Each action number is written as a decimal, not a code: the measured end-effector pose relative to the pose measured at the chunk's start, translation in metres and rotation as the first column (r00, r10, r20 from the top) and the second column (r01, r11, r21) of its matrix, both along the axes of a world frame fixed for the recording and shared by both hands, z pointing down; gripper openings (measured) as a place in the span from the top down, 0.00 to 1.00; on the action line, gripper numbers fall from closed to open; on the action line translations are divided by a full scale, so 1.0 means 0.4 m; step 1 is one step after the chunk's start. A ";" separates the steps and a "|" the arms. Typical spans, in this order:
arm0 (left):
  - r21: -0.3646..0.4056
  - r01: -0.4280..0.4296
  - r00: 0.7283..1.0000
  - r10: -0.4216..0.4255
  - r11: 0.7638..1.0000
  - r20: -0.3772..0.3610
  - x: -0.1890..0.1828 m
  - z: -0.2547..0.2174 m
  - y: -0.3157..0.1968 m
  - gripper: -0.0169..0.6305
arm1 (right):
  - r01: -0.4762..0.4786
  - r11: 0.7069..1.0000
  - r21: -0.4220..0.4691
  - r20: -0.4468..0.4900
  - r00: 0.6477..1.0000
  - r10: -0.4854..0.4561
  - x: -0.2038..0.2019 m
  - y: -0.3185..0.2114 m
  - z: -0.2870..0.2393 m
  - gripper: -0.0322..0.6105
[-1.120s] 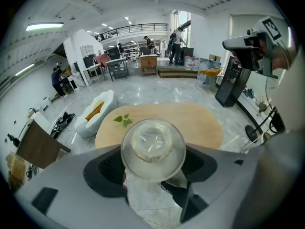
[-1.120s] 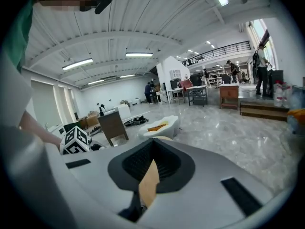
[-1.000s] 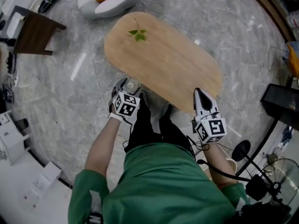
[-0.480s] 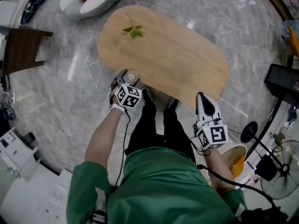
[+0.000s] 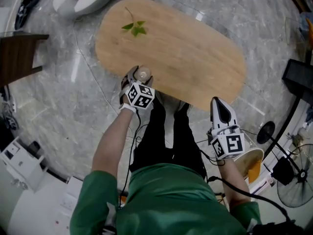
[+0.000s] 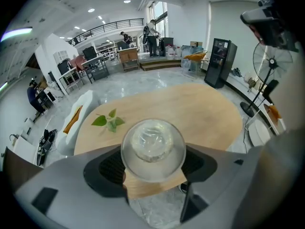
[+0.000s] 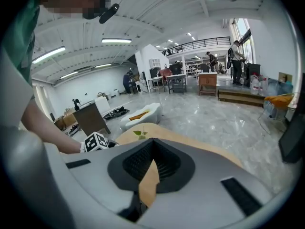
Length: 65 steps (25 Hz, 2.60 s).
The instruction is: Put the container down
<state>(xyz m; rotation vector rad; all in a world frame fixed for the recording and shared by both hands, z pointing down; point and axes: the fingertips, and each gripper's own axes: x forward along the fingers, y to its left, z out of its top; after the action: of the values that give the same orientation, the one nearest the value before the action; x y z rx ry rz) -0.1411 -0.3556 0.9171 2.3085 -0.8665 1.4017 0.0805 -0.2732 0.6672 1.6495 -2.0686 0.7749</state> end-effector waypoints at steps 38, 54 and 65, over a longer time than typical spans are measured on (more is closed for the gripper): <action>0.001 -0.025 1.000 0.025 1.000 0.013 0.098 0.346 -0.052 0.44 | 0.079 0.993 0.083 0.019 0.997 -0.080 0.034 -0.090 0.197 0.93; 0.169 0.290 0.955 -0.272 0.942 -0.121 -0.041 -0.223 0.043 0.44 | 0.166 0.933 0.319 -0.053 0.986 -0.157 -0.025 -0.243 -0.114 0.93; 0.321 0.628 0.759 -0.467 0.709 -0.454 -0.025 -0.875 0.163 0.81 | 0.182 0.887 0.424 0.017 0.978 -0.208 0.036 -0.125 -0.453 0.93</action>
<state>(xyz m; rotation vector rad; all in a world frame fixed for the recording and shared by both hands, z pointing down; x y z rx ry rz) -0.1512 -0.2904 0.5670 2.1825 -1.7380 0.5426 0.0948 -0.3231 0.4859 1.5970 -2.5346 0.3267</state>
